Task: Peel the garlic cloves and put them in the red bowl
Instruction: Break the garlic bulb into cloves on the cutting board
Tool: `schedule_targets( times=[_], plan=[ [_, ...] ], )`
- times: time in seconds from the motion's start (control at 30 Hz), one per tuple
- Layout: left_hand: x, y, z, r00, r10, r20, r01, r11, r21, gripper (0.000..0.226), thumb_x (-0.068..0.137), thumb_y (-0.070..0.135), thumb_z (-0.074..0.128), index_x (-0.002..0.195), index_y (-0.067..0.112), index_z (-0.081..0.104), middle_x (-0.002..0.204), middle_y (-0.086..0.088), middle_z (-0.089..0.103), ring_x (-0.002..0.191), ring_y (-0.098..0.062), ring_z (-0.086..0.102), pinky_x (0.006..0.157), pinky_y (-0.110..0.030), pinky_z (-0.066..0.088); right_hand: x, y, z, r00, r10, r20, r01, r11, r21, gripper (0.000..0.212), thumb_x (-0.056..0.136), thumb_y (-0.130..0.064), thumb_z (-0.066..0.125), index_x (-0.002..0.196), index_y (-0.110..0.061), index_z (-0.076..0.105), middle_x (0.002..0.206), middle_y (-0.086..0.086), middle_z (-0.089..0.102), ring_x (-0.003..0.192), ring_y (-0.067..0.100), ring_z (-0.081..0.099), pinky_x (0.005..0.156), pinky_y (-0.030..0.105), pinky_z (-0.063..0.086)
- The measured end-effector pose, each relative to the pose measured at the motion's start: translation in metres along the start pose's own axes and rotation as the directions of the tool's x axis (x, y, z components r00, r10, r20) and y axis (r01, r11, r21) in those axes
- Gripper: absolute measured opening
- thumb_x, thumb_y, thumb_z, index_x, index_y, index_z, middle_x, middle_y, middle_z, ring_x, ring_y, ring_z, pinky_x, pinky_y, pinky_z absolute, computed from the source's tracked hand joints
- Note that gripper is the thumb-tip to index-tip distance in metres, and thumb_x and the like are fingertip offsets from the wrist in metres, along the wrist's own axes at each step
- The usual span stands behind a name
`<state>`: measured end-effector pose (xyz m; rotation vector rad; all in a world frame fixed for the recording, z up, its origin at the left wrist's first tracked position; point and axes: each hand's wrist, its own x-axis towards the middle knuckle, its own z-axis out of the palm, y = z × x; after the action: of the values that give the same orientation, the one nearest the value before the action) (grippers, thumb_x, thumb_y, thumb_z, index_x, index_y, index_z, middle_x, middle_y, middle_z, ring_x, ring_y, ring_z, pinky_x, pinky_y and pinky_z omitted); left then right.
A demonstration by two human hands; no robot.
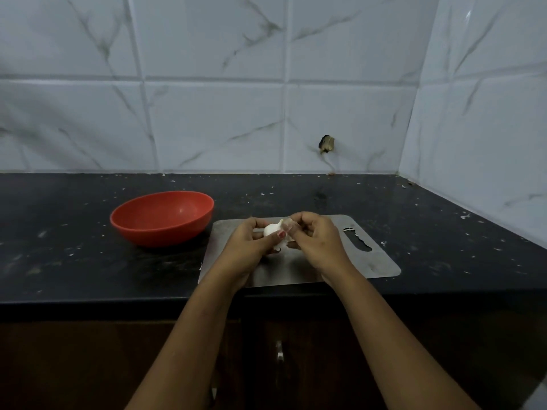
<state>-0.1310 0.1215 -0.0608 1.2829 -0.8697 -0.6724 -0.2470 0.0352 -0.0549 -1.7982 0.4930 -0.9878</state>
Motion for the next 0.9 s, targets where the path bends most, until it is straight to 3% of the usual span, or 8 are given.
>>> schedule_targets(
  times=[0.1, 0.27, 0.4, 0.53, 0.63, 0.9],
  plan=[
    [-0.002, 0.003, 0.001, 1.0, 0.01, 0.004, -0.01, 1.0, -0.029, 0.051, 0.074, 0.023, 0.072, 0.117, -0.001, 0.057, 0.099, -0.015, 0.068, 0.081, -0.013, 0.065, 0.061, -0.016, 0.05, -0.002, -0.001, -0.001, 0.998, 0.016, 0.06, -0.02, 0.998, 0.065, 0.012, 0.093, -0.013, 0.062, 0.096, -0.02, 0.071, 0.102, 0.003, 0.071, 0.095, 0.013, 0.069, 0.072, 0.021, 0.056],
    [-0.002, 0.001, 0.002, 0.999, 0.011, 0.053, -0.011, 1.0, -0.007, 0.031, 0.092, 0.01, 0.059, 0.118, -0.006, 0.058, 0.104, -0.025, 0.067, 0.081, -0.014, 0.063, 0.062, -0.016, 0.049, -0.004, -0.004, 0.0, 0.996, -0.084, -0.041, 0.08, 0.993, -0.088, 0.011, 0.089, -0.007, 0.067, 0.095, -0.013, 0.074, 0.083, -0.006, 0.07, 0.074, 0.003, 0.069, 0.066, 0.015, 0.055],
    [-0.004, 0.002, 0.003, 0.997, 0.022, 0.074, -0.024, 1.0, 0.016, 0.026, 0.095, 0.006, 0.053, 0.118, -0.007, 0.056, 0.095, -0.016, 0.066, 0.067, -0.004, 0.061, 0.059, -0.014, 0.047, -0.004, -0.005, 0.001, 0.99, -0.126, -0.068, 0.112, 0.977, -0.18, 0.01, 0.09, -0.008, 0.065, 0.087, -0.016, 0.07, 0.074, -0.011, 0.065, 0.06, -0.005, 0.064, 0.055, 0.007, 0.046],
    [-0.006, 0.005, 0.003, 0.999, 0.0, 0.049, 0.001, 1.0, -0.03, 0.014, 0.096, 0.009, 0.052, 0.11, 0.007, 0.054, 0.089, -0.007, 0.063, 0.065, -0.007, 0.054, 0.059, -0.014, 0.046, -0.002, -0.002, -0.002, 0.996, -0.037, -0.087, 0.028, 0.994, -0.109, 0.008, 0.092, -0.013, 0.064, 0.088, -0.015, 0.07, 0.081, 0.0, 0.072, 0.066, 0.005, 0.069, 0.066, 0.021, 0.057],
    [-0.008, 0.01, 0.003, 0.998, -0.014, 0.06, 0.02, 0.995, -0.099, 0.015, 0.098, 0.008, 0.048, 0.111, 0.006, 0.054, 0.089, -0.005, 0.06, 0.069, -0.009, 0.05, 0.06, -0.014, 0.047, -0.002, 0.0, -0.003, 0.996, 0.005, -0.093, -0.009, 0.999, -0.04, 0.012, 0.093, -0.013, 0.064, 0.084, -0.019, 0.069, 0.082, 0.002, 0.072, 0.067, 0.005, 0.068, 0.074, 0.032, 0.06],
    [-0.013, 0.015, 0.002, 0.996, -0.047, 0.079, 0.063, 0.975, -0.212, 0.015, 0.099, 0.006, 0.042, 0.102, 0.005, 0.057, 0.092, -0.007, 0.06, 0.07, -0.011, 0.046, 0.058, -0.013, 0.047, 0.002, 0.002, -0.004, 0.988, 0.093, -0.124, -0.101, 0.993, -0.059, 0.012, 0.093, -0.012, 0.063, 0.085, -0.018, 0.069, 0.081, -0.002, 0.07, 0.064, 0.004, 0.064, 0.075, 0.031, 0.058]
  ],
)
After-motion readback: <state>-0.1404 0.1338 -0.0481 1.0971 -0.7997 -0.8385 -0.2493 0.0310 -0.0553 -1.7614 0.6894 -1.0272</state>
